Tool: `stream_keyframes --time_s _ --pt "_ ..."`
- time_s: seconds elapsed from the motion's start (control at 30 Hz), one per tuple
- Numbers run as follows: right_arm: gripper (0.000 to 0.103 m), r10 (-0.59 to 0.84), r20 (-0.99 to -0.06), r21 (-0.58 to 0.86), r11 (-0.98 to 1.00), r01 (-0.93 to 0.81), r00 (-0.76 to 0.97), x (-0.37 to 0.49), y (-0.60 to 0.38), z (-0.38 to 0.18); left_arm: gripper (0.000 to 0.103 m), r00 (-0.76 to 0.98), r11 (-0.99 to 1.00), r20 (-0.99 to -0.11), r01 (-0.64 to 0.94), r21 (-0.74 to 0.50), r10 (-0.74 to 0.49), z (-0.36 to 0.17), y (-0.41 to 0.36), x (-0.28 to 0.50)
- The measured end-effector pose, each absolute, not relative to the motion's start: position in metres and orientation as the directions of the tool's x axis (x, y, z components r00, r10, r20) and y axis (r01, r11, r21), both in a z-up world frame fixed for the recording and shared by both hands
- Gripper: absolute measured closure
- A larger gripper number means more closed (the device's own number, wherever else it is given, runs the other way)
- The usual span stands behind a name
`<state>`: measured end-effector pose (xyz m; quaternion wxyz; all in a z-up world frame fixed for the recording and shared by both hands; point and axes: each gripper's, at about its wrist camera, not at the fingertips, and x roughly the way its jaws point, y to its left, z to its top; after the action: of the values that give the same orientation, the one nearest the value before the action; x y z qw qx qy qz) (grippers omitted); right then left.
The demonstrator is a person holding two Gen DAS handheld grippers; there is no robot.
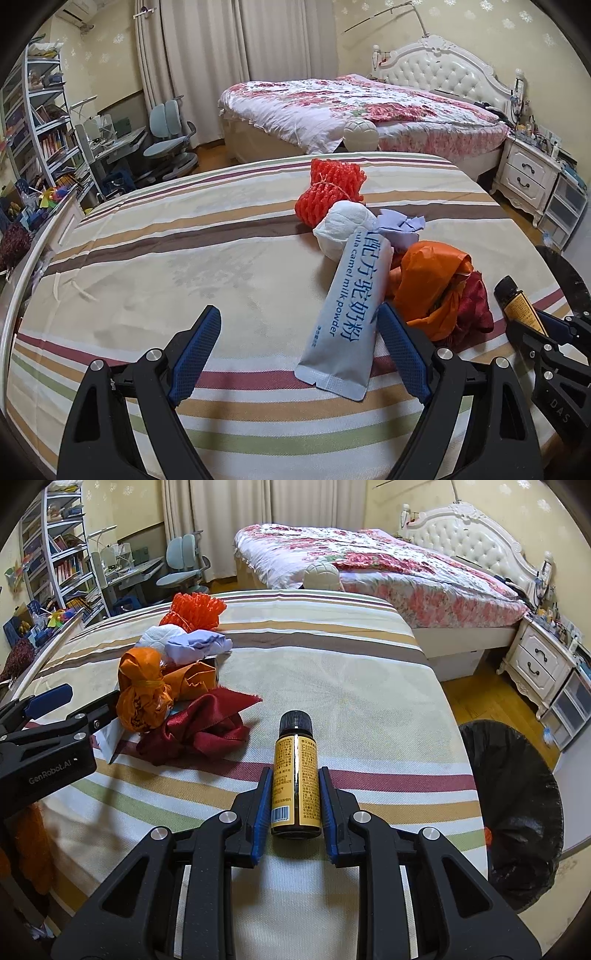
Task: Collect trash
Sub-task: 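Hold the bottle in the right gripper while the left gripper grasps the white milk-powder tube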
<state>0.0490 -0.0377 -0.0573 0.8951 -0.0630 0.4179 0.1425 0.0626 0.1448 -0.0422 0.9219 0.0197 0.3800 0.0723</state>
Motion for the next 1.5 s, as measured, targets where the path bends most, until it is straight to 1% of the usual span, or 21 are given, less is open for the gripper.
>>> stream_keyframes --time_s 0.13,0.33,0.37,0.4,0.53,0.6,0.63,0.67,0.8,0.83,0.87,0.93,1.0,1.13,1.23,1.27,1.5 --pt "0.079 0.203 -0.766 0.007 0.951 -0.308 0.61 0.049 -0.038 -0.057 0.019 0.689 0.988 -0.709 -0.113 0.102 0.152 -0.045 0.143 0.067" --pt "0.079 0.202 -0.766 0.006 0.951 -0.308 0.61 0.049 -0.038 -0.057 0.019 0.681 0.993 -0.723 -0.083 0.08 0.115 -0.046 0.145 0.066" --pt "0.079 0.202 -0.766 0.006 0.952 -0.308 0.611 0.049 -0.038 -0.057 0.022 0.681 0.994 -0.723 -0.081 0.078 0.112 -0.047 0.144 0.065" --pt "0.079 0.202 -0.766 0.006 0.952 -0.308 0.611 0.049 -0.038 -0.057 0.028 0.68 0.994 -0.726 -0.075 0.075 0.106 -0.047 0.144 0.065" --pt "0.079 0.203 -0.766 0.006 0.951 -0.308 0.61 0.049 -0.038 -0.057 0.039 0.666 0.997 -0.741 -0.052 0.063 0.082 -0.051 0.145 0.064" --pt "0.079 0.203 -0.765 0.007 0.951 -0.308 0.611 0.049 -0.039 -0.057 0.047 0.665 0.997 -0.743 -0.045 0.055 0.071 -0.051 0.147 0.061" --pt "0.079 0.203 -0.766 0.008 0.952 -0.307 0.61 0.049 -0.039 -0.057 0.049 0.664 0.998 -0.745 -0.044 0.053 0.068 -0.051 0.147 0.06" --pt "0.079 0.203 -0.766 0.007 0.951 -0.308 0.61 0.049 -0.039 -0.057 0.052 0.662 0.998 -0.747 -0.043 0.05 0.066 -0.052 0.147 0.06" --pt "0.079 0.202 -0.764 0.005 0.952 -0.306 0.613 0.047 -0.04 -0.057 0.056 0.666 0.998 -0.744 -0.042 0.035 0.054 -0.053 0.149 0.053" --pt "0.079 0.202 -0.764 0.006 0.952 -0.306 0.613 0.047 -0.04 -0.057 0.059 0.668 0.998 -0.742 -0.042 0.036 0.055 -0.053 0.149 0.051" --pt "0.079 0.202 -0.763 0.006 0.952 -0.306 0.614 0.047 -0.04 -0.056 0.064 0.669 0.998 -0.741 -0.043 0.037 0.056 -0.052 0.149 0.05" --pt "0.079 0.201 -0.763 0.006 0.952 -0.305 0.614 0.047 -0.04 -0.056 0.066 0.672 0.999 -0.739 -0.041 0.026 0.046 -0.051 0.15 0.047" --pt "0.079 0.202 -0.764 0.006 0.952 -0.306 0.613 0.047 -0.04 -0.056 0.072 0.672 0.999 -0.739 -0.044 0.02 0.045 -0.051 0.15 0.044" --pt "0.078 0.209 -0.763 0.016 0.952 -0.305 0.612 0.047 -0.041 -0.056 0.073 0.67 0.998 -0.741 -0.056 0.009 0.044 -0.051 0.152 0.04" --pt "0.074 0.216 -0.763 0.031 0.954 -0.299 0.609 0.047 -0.043 -0.056 0.075 0.672 0.998 -0.739 -0.063 0.001 0.043 -0.05 0.154 0.039" --pt "0.07 0.216 -0.763 0.033 0.954 -0.297 0.61 0.047 -0.043 -0.055 0.075 0.672 0.998 -0.739 -0.064 -0.002 0.042 -0.05 0.154 0.04" --pt "0.07 0.214 -0.76 0.049 0.96 -0.274 0.614 0.046 -0.047 -0.055 0.08 0.677 0.998 -0.735 -0.068 -0.016 0.034 -0.049 0.157 0.039"
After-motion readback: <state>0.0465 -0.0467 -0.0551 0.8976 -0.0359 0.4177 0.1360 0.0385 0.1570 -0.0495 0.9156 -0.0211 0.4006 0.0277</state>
